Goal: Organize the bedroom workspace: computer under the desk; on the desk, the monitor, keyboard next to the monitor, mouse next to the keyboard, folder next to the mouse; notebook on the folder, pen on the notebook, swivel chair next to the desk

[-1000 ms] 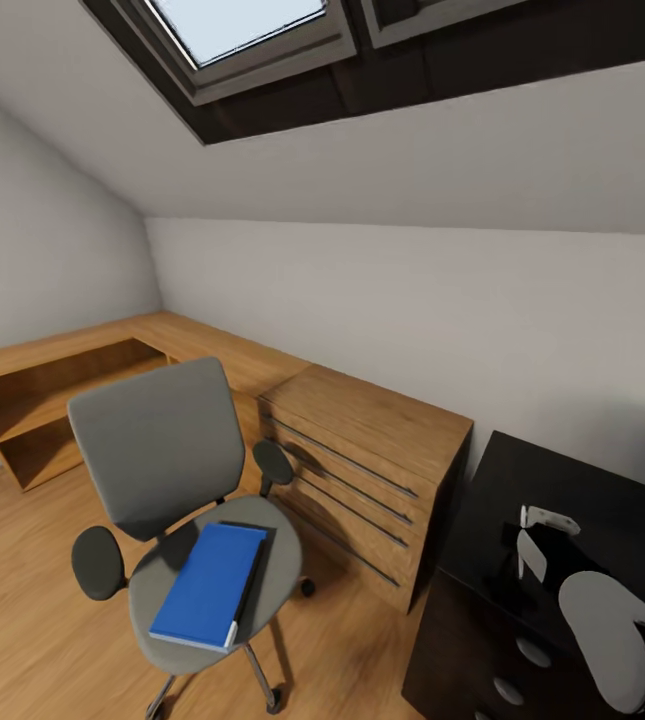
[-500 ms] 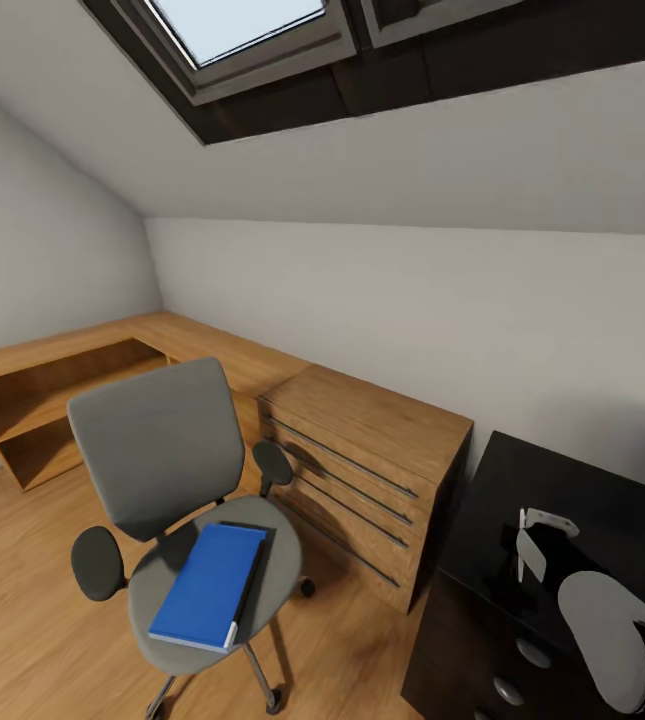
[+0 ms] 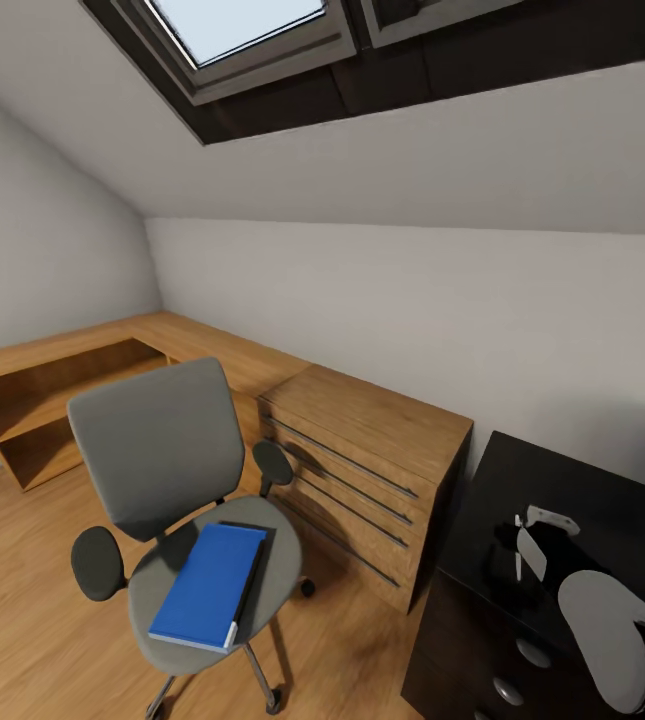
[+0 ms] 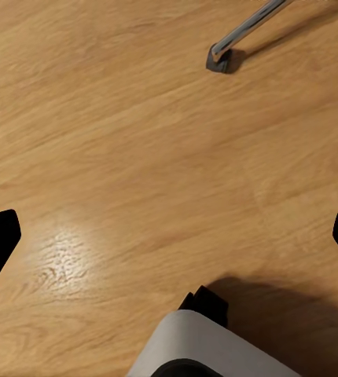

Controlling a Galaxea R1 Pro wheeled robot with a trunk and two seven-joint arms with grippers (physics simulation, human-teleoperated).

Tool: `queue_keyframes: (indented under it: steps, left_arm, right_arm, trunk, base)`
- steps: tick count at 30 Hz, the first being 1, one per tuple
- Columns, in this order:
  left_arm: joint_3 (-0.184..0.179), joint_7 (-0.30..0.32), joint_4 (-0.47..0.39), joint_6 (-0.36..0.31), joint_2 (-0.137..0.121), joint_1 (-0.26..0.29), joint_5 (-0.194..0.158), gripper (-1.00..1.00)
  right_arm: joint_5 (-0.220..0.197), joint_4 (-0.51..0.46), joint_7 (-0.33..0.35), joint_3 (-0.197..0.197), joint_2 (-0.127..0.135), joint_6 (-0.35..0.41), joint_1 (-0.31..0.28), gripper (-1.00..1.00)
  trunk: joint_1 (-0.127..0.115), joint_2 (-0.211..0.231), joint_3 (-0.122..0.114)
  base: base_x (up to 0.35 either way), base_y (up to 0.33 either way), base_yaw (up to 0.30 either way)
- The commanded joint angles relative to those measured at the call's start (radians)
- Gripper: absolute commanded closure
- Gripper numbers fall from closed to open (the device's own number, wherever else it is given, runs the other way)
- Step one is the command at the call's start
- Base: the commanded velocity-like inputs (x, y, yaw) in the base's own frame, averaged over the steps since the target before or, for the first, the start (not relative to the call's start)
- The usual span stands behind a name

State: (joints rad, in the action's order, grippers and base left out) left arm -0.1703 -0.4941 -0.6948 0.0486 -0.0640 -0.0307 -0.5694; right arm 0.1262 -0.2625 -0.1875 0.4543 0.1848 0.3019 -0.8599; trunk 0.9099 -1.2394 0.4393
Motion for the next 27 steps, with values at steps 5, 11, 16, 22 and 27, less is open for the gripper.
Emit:
queue_keyframes:
  steps: [5, 11, 16, 22, 27]
  left_arm:
    - [-0.006, -0.008, -0.004, 0.005, -0.001, 0.0, -0.012, -1.0]
    - [-0.006, -0.008, -0.005, 0.004, -0.002, 0.0, -0.013, -1.0]
    - [-0.006, -0.008, -0.005, 0.002, -0.002, 0.0, -0.013, -1.0]
    - [-0.005, -0.008, -0.005, 0.0, -0.003, 0.0, -0.012, -1.0]
    - [-0.004, -0.009, -0.005, 0.0, -0.003, 0.0, -0.012, -1.0]
  right_arm:
    - [0.01, -0.051, 0.001, 0.005, -0.014, -0.002, -0.001, -1.0]
    - [0.017, -0.185, -0.002, 0.004, -0.085, 0.018, 0.001, -1.0]
    - [0.027, -0.339, -0.003, 0.004, -0.16, 0.142, 0.006, -1.0]
    - [0.037, -0.561, -0.013, 0.002, -0.286, 0.195, 0.092, -1.0]
    - [0.063, -0.584, -0.056, -0.039, -0.34, 0.198, 0.126, -1.0]
  trunk:
    - [-0.008, 0.013, -0.005]
    - [-0.031, 0.055, -0.024]
    - [-0.05, 0.09, -0.04]
    - [-0.073, 0.132, -0.059]
    - [-0.092, 0.167, -0.074]
  base:
    - [0.0, 0.0, 0.0]
    - [0.0, 0.0, 0.0]
    - [0.0, 0.0, 0.0]
    - [0.0, 0.0, 0.002]
    - [0.0, 0.0, 0.135]
